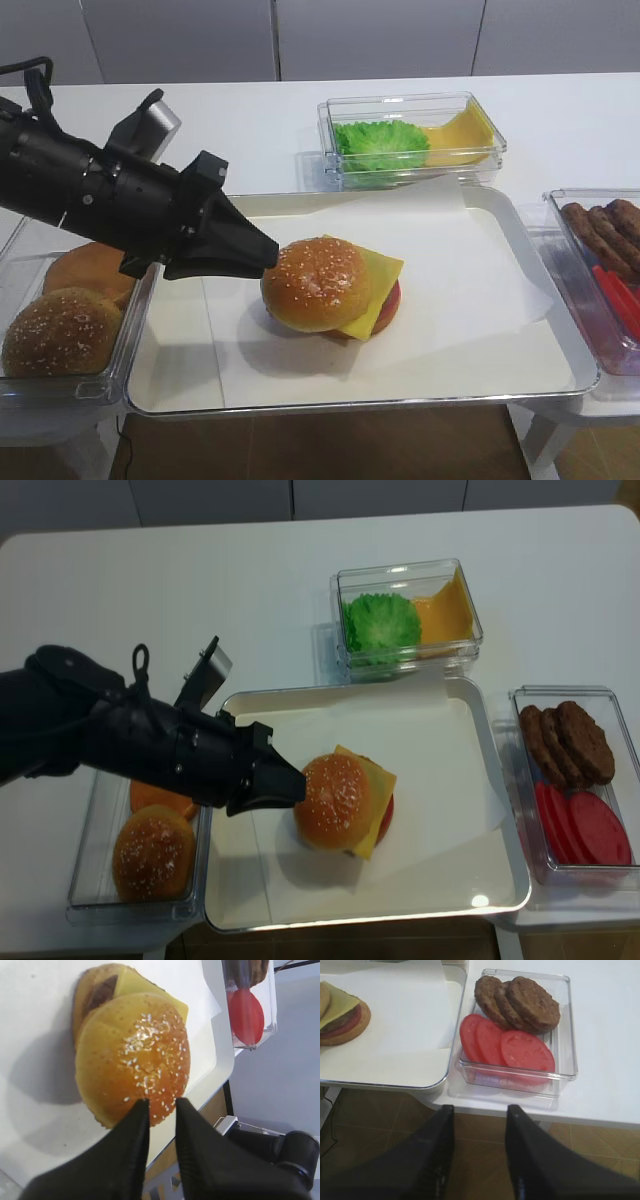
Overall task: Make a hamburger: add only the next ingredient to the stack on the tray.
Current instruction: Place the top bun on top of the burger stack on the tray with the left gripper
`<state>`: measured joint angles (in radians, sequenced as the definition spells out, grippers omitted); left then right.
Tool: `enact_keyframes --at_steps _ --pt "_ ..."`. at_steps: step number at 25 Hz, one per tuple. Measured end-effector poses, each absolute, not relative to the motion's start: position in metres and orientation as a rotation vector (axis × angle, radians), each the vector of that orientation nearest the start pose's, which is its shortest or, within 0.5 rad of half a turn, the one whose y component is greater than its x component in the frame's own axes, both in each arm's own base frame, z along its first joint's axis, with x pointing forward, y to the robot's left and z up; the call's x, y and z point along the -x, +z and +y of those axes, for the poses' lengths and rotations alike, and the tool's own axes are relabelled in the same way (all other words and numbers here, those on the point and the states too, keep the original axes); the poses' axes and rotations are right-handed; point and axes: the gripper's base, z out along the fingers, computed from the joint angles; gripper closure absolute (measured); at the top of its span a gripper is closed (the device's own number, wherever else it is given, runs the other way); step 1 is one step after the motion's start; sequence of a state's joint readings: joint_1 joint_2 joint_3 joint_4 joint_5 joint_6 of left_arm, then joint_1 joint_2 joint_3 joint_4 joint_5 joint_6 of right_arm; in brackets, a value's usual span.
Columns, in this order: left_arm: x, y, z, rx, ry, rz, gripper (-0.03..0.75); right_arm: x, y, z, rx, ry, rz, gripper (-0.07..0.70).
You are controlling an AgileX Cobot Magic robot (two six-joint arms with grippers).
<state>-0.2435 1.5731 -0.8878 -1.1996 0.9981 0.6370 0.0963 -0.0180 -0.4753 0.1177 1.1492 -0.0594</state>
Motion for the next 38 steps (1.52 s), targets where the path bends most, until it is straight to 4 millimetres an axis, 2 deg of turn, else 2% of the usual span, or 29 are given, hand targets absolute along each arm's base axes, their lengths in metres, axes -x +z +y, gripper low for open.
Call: enact_keyframes --at_steps 10,15,18,33,38 --pt "-0.261 0.229 -0.135 -0.152 -1.328 2.649 0.571 0.010 0.264 0.009 0.178 0.165 2.130 0.371" --pt "-0.266 0.225 -0.132 -0.026 -1.249 2.676 0.475 0.010 0.264 0.009 0.178 0.165 2.130 0.371" --pt "-0.266 0.222 -0.129 -0.011 -1.185 2.716 0.446 0.010 0.264 0.009 0.178 0.165 2.130 0.371" --pt "-0.265 0.218 -0.130 -0.020 -1.110 2.747 0.440 0.010 0.264 0.009 0.178 0.165 2.130 0.371" --pt "-0.263 0.214 -0.128 -0.022 -1.034 2.788 0.440 0.010 0.264 0.009 0.178 0.165 2.130 0.371"
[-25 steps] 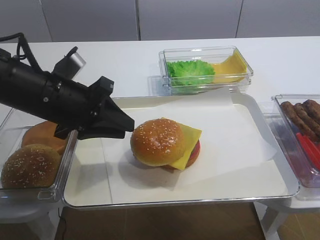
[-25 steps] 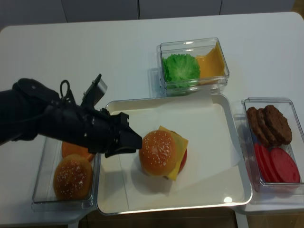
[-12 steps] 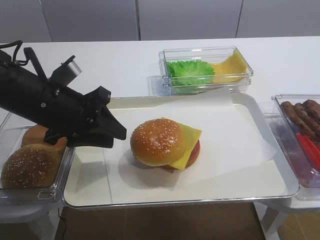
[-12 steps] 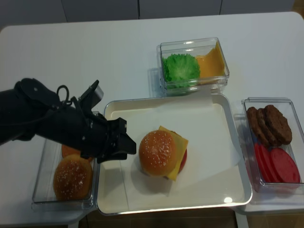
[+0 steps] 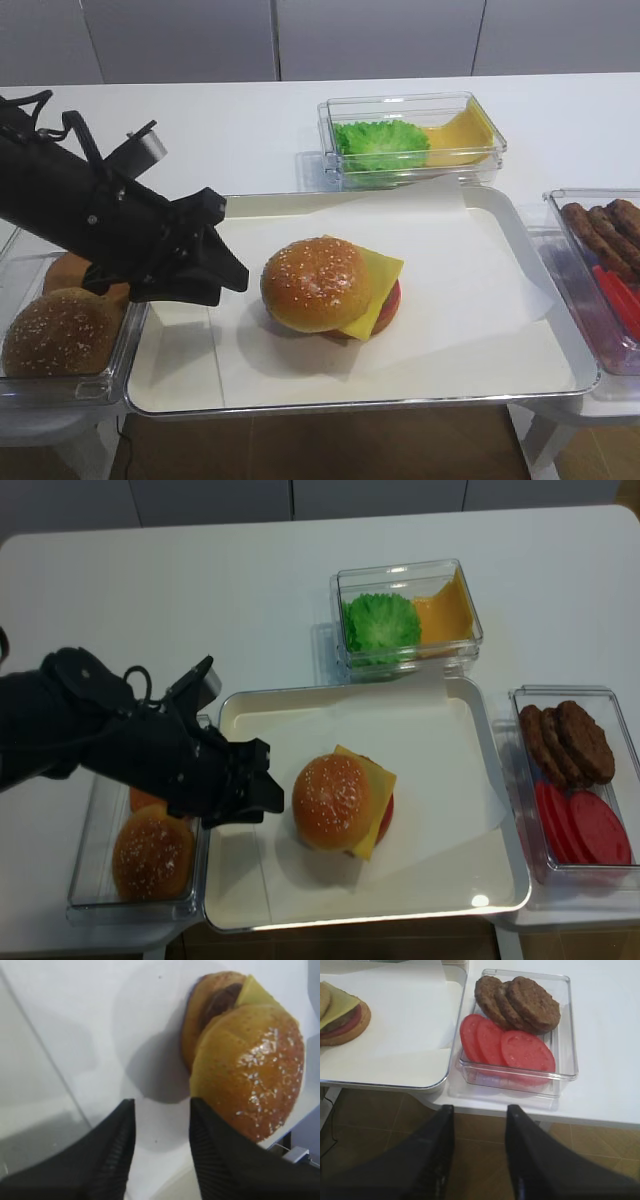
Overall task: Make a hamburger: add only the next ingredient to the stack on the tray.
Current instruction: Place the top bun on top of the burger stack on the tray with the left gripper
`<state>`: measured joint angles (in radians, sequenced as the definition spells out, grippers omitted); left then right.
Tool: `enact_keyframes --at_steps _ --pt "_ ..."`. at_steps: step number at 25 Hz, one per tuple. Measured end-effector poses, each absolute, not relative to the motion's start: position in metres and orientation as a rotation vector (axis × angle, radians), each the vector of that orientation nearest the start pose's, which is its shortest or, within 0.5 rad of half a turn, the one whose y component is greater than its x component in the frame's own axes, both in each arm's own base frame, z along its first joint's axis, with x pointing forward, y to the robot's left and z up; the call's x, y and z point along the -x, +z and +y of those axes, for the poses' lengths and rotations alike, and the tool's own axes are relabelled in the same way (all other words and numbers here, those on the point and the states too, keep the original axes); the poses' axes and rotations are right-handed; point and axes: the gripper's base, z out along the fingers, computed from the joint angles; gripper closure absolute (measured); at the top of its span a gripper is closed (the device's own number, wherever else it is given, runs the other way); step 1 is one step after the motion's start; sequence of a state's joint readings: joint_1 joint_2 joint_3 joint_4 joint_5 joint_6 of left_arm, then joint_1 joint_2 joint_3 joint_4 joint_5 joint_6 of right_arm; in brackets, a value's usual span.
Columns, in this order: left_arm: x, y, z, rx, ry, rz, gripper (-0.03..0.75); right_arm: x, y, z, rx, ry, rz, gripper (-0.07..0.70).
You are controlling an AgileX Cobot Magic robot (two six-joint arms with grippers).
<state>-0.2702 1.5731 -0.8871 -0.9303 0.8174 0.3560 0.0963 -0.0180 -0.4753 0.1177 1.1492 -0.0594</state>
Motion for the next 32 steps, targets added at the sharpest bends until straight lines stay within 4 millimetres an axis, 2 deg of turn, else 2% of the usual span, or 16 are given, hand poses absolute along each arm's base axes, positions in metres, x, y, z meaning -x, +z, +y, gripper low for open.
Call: enact_keyframes --at_steps 32 --pt "-0.2584 0.2135 -0.1368 -0.077 -1.023 2.803 0.440 0.0100 0.2638 0.0088 0.178 0.165 2.130 0.371"
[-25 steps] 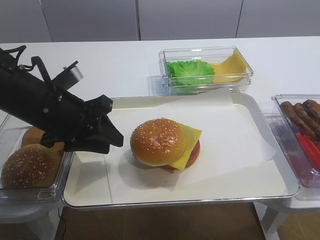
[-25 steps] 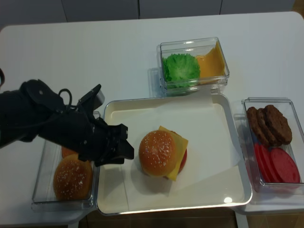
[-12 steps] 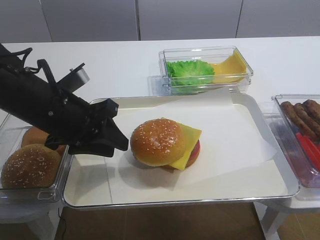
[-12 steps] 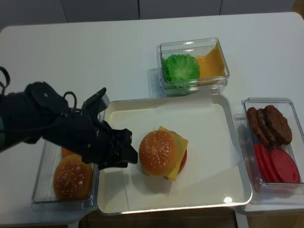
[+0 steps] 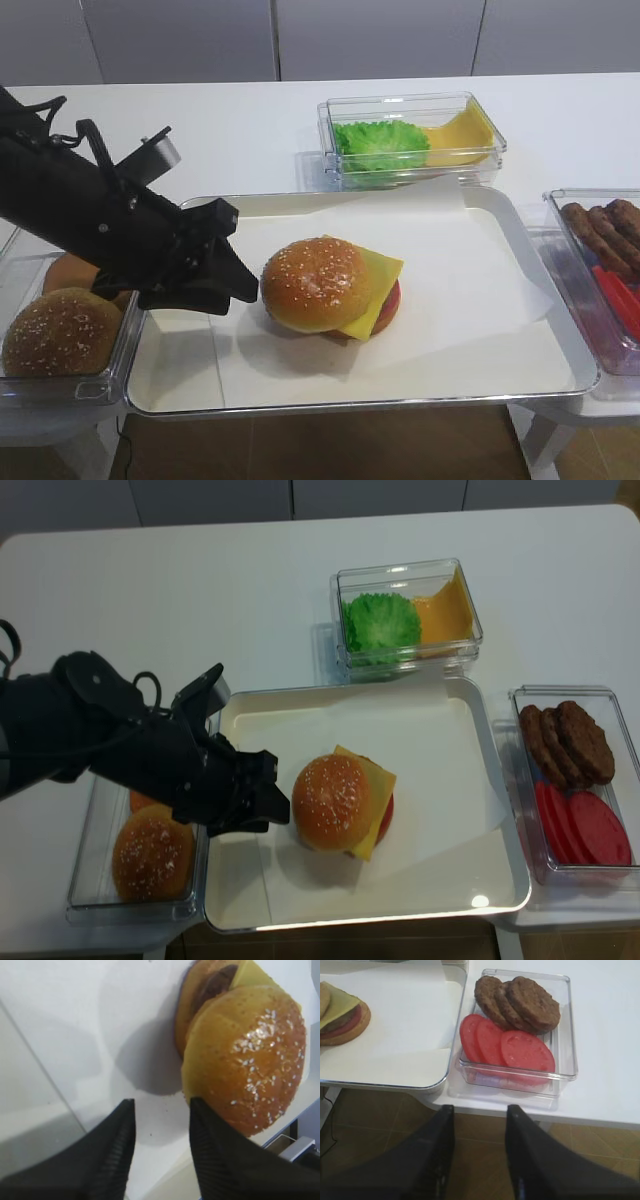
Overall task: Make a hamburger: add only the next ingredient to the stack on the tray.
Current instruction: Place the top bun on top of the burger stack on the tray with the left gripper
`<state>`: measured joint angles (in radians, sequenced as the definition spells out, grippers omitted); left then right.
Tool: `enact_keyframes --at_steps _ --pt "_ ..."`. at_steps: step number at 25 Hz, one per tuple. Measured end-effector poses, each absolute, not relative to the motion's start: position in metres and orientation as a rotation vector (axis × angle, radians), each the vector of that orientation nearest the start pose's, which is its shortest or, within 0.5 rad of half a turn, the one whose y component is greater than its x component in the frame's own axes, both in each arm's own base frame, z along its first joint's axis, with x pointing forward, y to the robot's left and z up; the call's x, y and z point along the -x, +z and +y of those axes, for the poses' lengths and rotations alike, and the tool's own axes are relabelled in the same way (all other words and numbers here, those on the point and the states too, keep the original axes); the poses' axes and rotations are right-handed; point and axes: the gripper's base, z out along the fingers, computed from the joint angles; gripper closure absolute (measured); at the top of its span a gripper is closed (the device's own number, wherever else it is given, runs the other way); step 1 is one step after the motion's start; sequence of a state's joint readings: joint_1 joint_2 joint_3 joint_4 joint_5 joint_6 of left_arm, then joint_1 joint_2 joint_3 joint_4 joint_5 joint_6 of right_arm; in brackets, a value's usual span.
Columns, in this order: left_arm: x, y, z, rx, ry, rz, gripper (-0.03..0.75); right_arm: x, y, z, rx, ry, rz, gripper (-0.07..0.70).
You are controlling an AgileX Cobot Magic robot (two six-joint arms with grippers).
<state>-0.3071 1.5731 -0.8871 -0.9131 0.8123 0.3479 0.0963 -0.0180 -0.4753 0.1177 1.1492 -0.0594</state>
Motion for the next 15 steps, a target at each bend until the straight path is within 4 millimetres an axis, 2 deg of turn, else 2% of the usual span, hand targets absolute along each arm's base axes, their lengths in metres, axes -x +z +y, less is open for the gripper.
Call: enact_keyframes --at_steps 15 --pt "-0.2540 0.2135 -0.1449 -0.121 -1.029 2.809 0.440 0.0100 0.2638 0.0088 0.178 0.165 2.130 0.371"
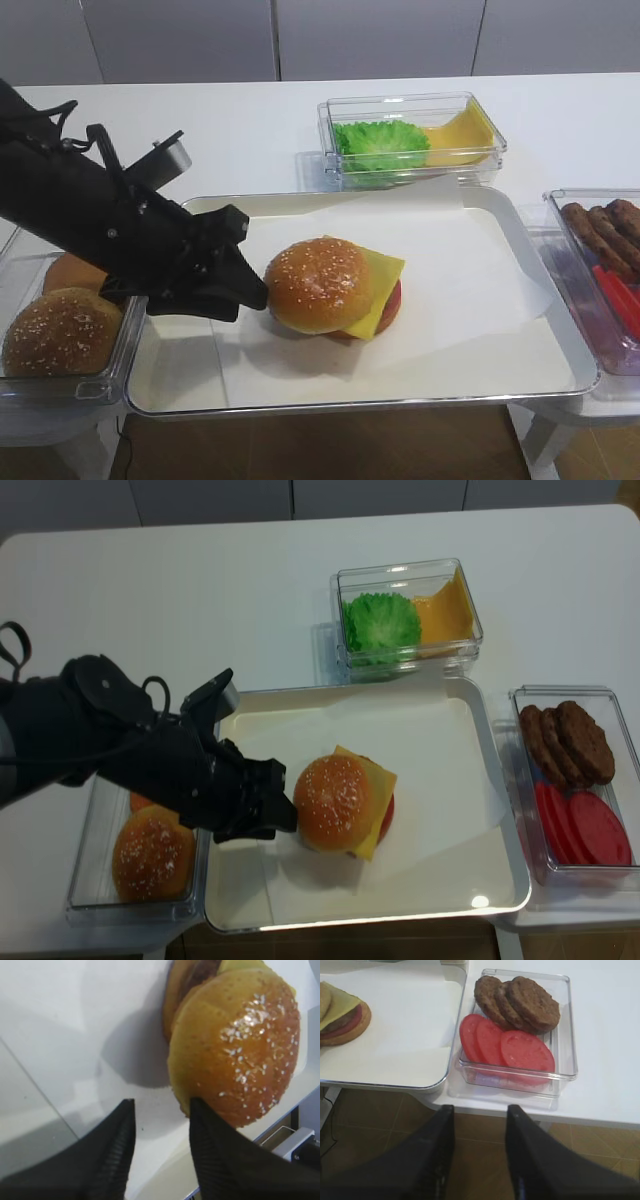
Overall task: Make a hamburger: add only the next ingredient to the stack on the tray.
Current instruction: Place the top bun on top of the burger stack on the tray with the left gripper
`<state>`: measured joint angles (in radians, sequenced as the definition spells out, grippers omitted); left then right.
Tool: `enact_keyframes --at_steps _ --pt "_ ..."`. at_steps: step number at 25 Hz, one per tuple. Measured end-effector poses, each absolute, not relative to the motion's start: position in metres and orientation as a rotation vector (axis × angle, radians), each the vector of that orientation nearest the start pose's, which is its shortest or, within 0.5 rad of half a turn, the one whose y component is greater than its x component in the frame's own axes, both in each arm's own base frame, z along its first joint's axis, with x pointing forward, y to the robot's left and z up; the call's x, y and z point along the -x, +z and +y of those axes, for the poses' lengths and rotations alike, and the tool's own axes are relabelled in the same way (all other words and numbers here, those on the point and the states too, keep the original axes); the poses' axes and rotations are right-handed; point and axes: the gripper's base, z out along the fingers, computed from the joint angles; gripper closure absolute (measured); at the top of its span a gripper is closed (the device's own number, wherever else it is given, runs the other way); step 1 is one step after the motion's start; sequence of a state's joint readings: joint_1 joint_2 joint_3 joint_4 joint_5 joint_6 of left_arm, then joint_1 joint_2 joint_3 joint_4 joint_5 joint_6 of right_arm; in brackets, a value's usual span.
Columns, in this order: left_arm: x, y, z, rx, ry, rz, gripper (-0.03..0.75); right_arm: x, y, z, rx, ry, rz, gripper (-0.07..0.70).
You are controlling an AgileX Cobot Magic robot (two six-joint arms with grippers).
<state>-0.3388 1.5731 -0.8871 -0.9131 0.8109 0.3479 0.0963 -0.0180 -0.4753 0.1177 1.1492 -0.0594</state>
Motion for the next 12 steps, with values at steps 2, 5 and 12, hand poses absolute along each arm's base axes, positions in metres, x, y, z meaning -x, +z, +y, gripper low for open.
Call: enact_keyframes --at_steps 2,5,12 --pt "-0.2535 0.2135 -0.1454 -0.125 -1.032 2.812 0.440 0.0100 0.2638 0.0088 0.178 0.165 2.130 0.371" --pt "-0.2520 0.2136 -0.1457 -0.135 -1.044 2.823 0.440 0.0100 0.2638 0.0088 0.178 0.165 2.130 0.371" --pt "-0.2538 0.2200 -0.1484 -0.161 -1.066 2.815 0.440 0.0100 0.2638 0.0088 0.178 0.165 2.130 0.371"
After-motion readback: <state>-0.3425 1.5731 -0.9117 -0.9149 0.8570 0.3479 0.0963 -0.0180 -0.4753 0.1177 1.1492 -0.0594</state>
